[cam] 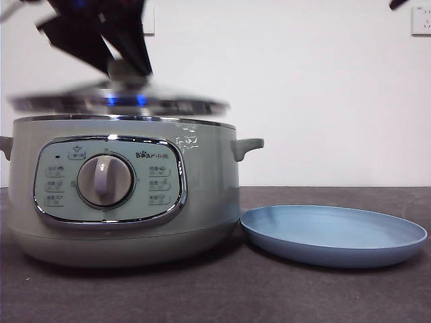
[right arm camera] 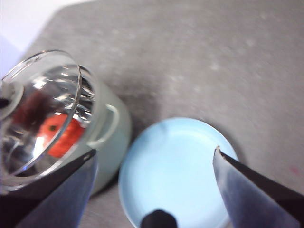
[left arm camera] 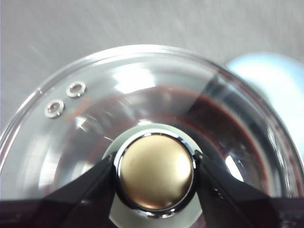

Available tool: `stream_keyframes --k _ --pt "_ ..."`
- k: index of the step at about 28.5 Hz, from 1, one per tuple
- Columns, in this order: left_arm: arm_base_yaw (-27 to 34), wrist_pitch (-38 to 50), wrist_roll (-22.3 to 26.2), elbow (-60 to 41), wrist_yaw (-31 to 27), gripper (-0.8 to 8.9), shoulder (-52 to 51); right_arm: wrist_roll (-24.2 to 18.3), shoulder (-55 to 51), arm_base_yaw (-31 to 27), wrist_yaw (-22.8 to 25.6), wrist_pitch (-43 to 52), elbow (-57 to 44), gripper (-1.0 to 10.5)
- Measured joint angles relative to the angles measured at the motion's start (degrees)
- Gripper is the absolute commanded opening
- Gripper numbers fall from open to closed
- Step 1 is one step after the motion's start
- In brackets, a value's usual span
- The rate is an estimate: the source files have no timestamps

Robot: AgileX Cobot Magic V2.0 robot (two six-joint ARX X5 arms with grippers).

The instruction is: Take the pumpkin out from the steamer,put the pumpkin in the blue plate,close the lid

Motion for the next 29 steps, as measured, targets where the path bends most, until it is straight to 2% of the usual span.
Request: stream_keyframes --k 4,9,11,15,21,23,27,29 --pt "-0.07 0.28 0.00 0.00 -0.90 -0.08 -7.28 -0.26 0.02 2.16 -5.09 5.40 0.00 4.1" --pt "-0.26 -1.07 0.00 0.00 -4.26 -0.08 -15.19 -1.16 1.44 9.05 -5.35 11.32 0.74 4.1" --pt "-0.26 -2.10 0.00 0.00 -6.01 -0.08 -18.21 -1.31 3.32 13.05 -3.69 12.04 1.86 4.2" --pt "-0.26 -4.00 0.00 0.00 -8.87 -0.08 -23.91 -1.44 9.29 20.76 1.22 11.87 5.20 5.7" --pt "-0.31 -6.40 0.90 0.00 -16.28 -0.09 -29.88 -2.51 20.87 29.79 2.80 8.85 16.28 5.8" --pt "-0.31 -7.54 1.18 0.00 -18.95 -0.08 -31.61 -3.89 25.20 32.22 4.81 5.53 21.20 6.3" --pt "-0.31 -10.23 1.44 0.00 -20.59 -0.09 -33.79 -6.93 34.12 36.15 8.79 -3.65 31.58 6.3" --pt "-0.31 -12.63 1.49 0.00 -21.57 -0.08 -34.36 -9.07 40.57 38.47 13.31 -9.57 39.74 6.3"
